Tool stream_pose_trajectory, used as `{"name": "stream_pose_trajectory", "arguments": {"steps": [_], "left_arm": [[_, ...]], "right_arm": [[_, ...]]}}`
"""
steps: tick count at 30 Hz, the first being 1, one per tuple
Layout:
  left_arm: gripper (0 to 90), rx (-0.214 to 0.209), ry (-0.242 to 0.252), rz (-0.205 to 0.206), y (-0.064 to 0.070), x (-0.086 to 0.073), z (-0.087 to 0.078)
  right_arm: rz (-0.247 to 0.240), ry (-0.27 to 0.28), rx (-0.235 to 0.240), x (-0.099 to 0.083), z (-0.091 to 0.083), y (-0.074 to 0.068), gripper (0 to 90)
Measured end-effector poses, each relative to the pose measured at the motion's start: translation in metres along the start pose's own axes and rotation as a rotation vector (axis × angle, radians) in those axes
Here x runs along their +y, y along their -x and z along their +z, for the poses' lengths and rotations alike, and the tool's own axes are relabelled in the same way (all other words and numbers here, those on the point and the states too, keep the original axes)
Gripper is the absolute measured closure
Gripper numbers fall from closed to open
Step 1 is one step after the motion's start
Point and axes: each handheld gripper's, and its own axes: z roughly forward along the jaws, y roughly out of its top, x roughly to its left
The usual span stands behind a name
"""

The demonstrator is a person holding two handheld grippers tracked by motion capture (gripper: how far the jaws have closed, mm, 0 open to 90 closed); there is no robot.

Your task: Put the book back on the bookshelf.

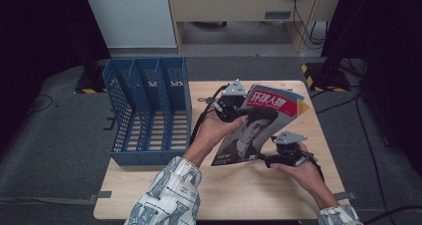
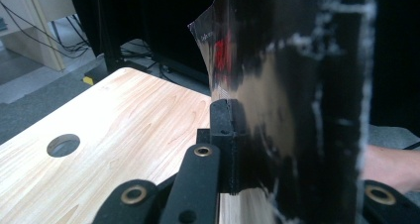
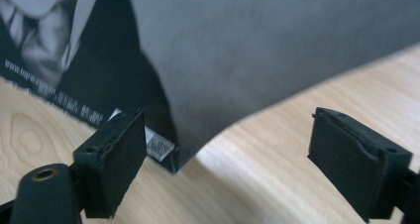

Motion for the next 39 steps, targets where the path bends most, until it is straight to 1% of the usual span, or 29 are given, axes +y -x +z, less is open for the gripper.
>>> {"name": "stream_pose_trajectory", "arguments": {"steps": [1, 2, 3, 4, 6, 7, 8, 9, 13, 14, 17, 22, 26, 29, 30, 38, 39], "left_arm": [[86.7, -0.006, 0.001, -0.001, 0.0, -0.001, -0.001], [86.6, -0.012, -0.001, -0.004, -0.001, -0.001, -0.001], [86.6, -0.017, -0.006, -0.004, -0.001, -0.001, -0.001], [86.7, -0.022, -0.01, -0.001, -0.001, -0.001, -0.001], [86.7, -0.024, -0.007, 0.0, -0.001, -0.002, -0.001], [86.6, -0.027, -0.01, 0.003, 0.0, -0.002, -0.001], [86.6, -0.031, -0.012, 0.007, 0.001, -0.002, -0.001], [86.6, -0.034, -0.014, 0.01, 0.002, -0.003, 0.0], [86.7, -0.033, -0.014, 0.015, 0.002, -0.005, 0.0], [86.7, -0.035, -0.012, 0.014, 0.002, -0.005, 0.0], [86.7, -0.037, -0.01, 0.004, 0.0, -0.008, 0.001], [86.7, -0.044, -0.008, 0.009, 0.0, -0.008, 0.0], [86.7, -0.049, -0.004, 0.0, -0.001, -0.008, -0.001], [86.7, -0.049, 0.001, -0.01, -0.004, -0.008, -0.002], [86.7, -0.051, 0.005, -0.012, -0.005, -0.009, -0.003], [86.7, -0.068, 0.009, -0.012, -0.006, -0.009, -0.008], [86.7, -0.069, 0.009, -0.012, -0.006, -0.009, -0.008]], "right_arm": [[0.0, 0.0, 0.0, 0.0, 0.0, 0.0, 15.9], [-0.009, 0.01, 0.004, 0.003, 0.002, 0.0, 18.5], [-0.009, 0.01, 0.004, 0.003, 0.002, 0.0, 18.5], [-0.019, 0.004, 0.012, 0.005, 0.003, 0.0, 20.2], [-0.019, 0.003, 0.017, 0.006, 0.003, 0.0, 20.6], [0.002, 0.015, 0.033, 0.008, 0.003, 0.0, 22.1], [0.002, 0.015, 0.033, 0.008, 0.003, 0.0, 22.1], [0.001, 0.026, 0.039, 0.009, 0.002, 0.001, 22.9], [-0.012, 0.028, 0.039, 0.01, 0.003, 0.002, 25.3], [-0.014, 0.027, 0.045, 0.01, 0.003, 0.002, 27.2], [-0.026, 0.02, 0.046, 0.009, 0.003, 0.002, 29.2], [-0.016, 0.02, 0.052, 0.009, 0.0, 0.005, 37.8], [-0.022, -0.017, 0.062, 0.013, -0.003, 0.007, 43.9], [-0.037, -0.014, 0.053, 0.013, -0.006, 0.009, 49.9], [-0.033, -0.008, 0.056, 0.013, -0.007, 0.01, 53.7], [-0.028, -0.001, 0.073, 0.016, -0.009, 0.01, 57.4], [-0.035, 0.002, 0.076, 0.017, -0.009, 0.011, 56.3]]}}
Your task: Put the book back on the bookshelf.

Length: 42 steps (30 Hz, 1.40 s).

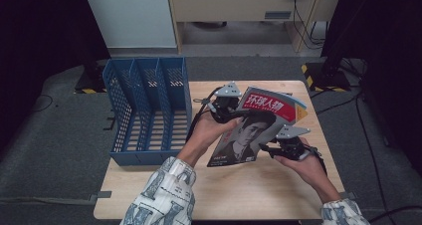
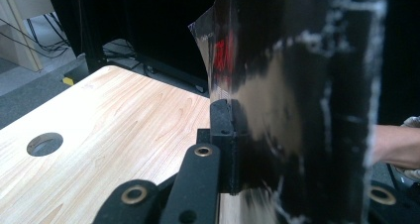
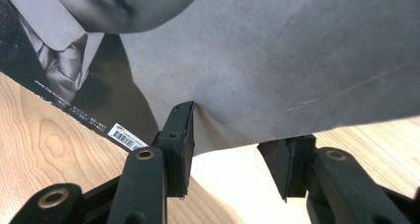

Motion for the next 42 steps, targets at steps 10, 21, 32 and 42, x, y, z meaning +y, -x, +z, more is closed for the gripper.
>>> {"name": "stream_pose_trajectory", "arguments": {"steps": [10, 21, 32, 42], "left_arm": [[86.7, -0.005, 0.018, -0.014, -0.003, 0.0, -0.004], [86.5, -0.005, 0.018, 0.002, -0.003, -0.005, -0.004], [86.3, 0.006, 0.031, 0.0, -0.007, -0.011, -0.011], [85.8, 0.011, 0.013, 0.033, -0.005, -0.011, -0.013]], "right_arm": [[-0.026, 0.002, -0.01, 0.005, -0.005, 0.0, 62.8], [-0.03, -0.022, -0.006, 0.005, -0.003, -0.001, 78.5], [-0.087, -0.043, -0.015, 0.008, -0.007, -0.004, 83.6], [-0.124, -0.064, -0.026, 0.01, -0.015, -0.007, 84.6]]}}
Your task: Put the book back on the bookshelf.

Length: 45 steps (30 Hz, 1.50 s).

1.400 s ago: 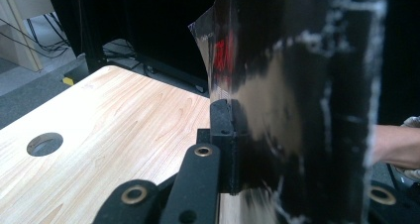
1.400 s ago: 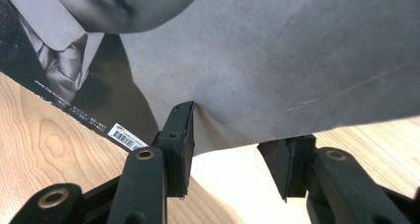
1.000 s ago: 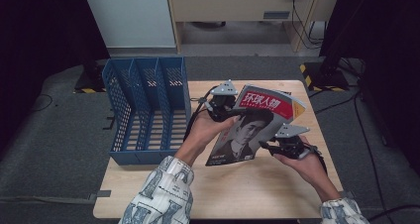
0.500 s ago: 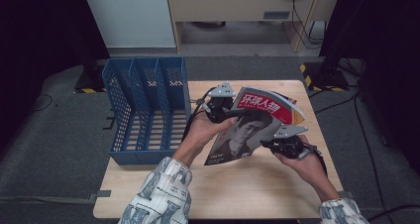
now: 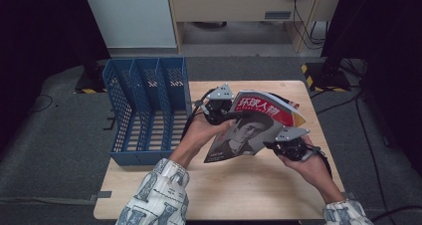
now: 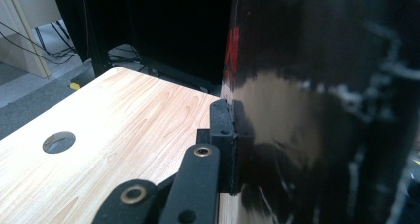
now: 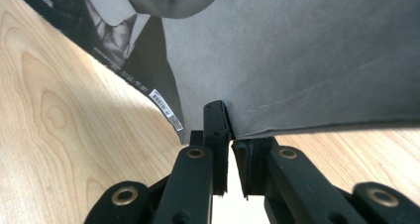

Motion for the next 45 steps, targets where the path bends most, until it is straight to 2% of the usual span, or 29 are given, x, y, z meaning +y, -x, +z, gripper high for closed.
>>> {"name": "stream_pose_trajectory", "arguments": {"steps": [3, 10, 20, 23, 34, 45], "left_arm": [[85.9, 0.002, 0.003, -0.003, 0.0, -0.001, 0.001], [84.9, 0.002, -0.009, 0.014, 0.003, -0.001, 0.003], [83.2, 0.002, 0.02, -0.006, 0.001, -0.003, 0.004], [81.7, 0.007, 0.022, -0.014, 0.0, -0.003, 0.004], [86.3, 0.035, 0.0, 0.03, 0.004, -0.005, 0.005], [86.7, 0.014, 0.011, 0.033, 0.009, -0.004, 0.003]], "right_arm": [[-0.003, -0.008, 0.003, 0.0, -0.001, 0.0, 84.7], [-0.035, -0.032, -0.023, -0.001, -0.009, 0.003, 85.7], [-0.03, -0.047, -0.014, 0.0, -0.011, 0.003, 86.3], [-0.042, -0.046, -0.015, 0.001, -0.01, 0.003, 86.2], [-0.041, -0.061, -0.005, 0.0, -0.007, 0.001, 86.1], [-0.021, -0.028, -0.009, -0.003, -0.006, 0.006, 81.6]]}}
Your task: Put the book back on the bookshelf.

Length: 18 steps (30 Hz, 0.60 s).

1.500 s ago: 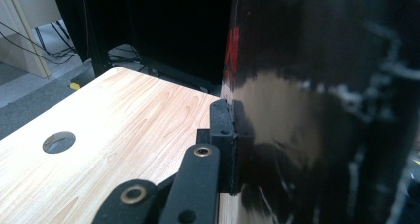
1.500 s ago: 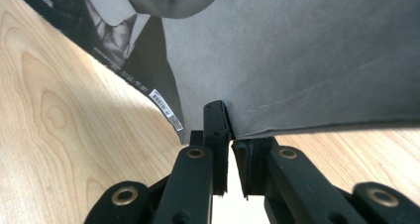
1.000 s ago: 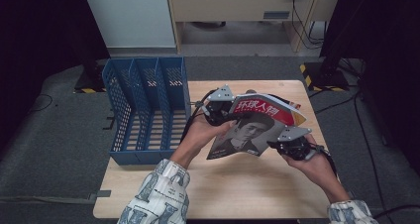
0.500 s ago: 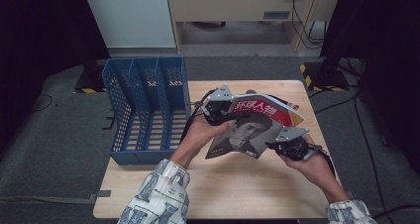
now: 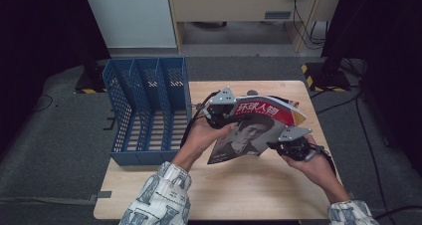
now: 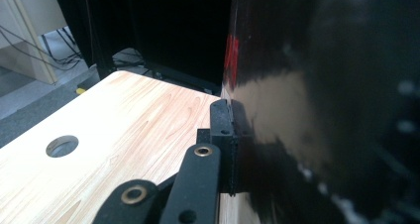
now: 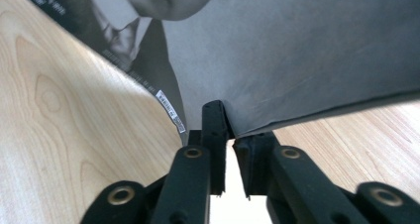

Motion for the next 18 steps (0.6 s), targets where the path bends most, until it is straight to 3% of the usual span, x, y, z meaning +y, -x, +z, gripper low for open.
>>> {"name": "stream_pose_trajectory", "arguments": {"steps": [3, 10, 18], "left_arm": [[86.7, 0.0, 0.002, -0.008, -0.001, 0.0, -0.001], [86.7, 0.008, -0.003, -0.011, 0.002, 0.002, 0.0], [86.7, 0.013, 0.015, -0.044, -0.001, 0.005, -0.004]], "right_arm": [[0.014, 0.019, 0.001, -0.002, 0.0, 0.002, 77.7], [0.034, 0.032, -0.05, -0.013, -0.001, 0.003, 56.2], [0.084, 0.078, -0.142, -0.032, 0.0, -0.002, 30.7]]}}
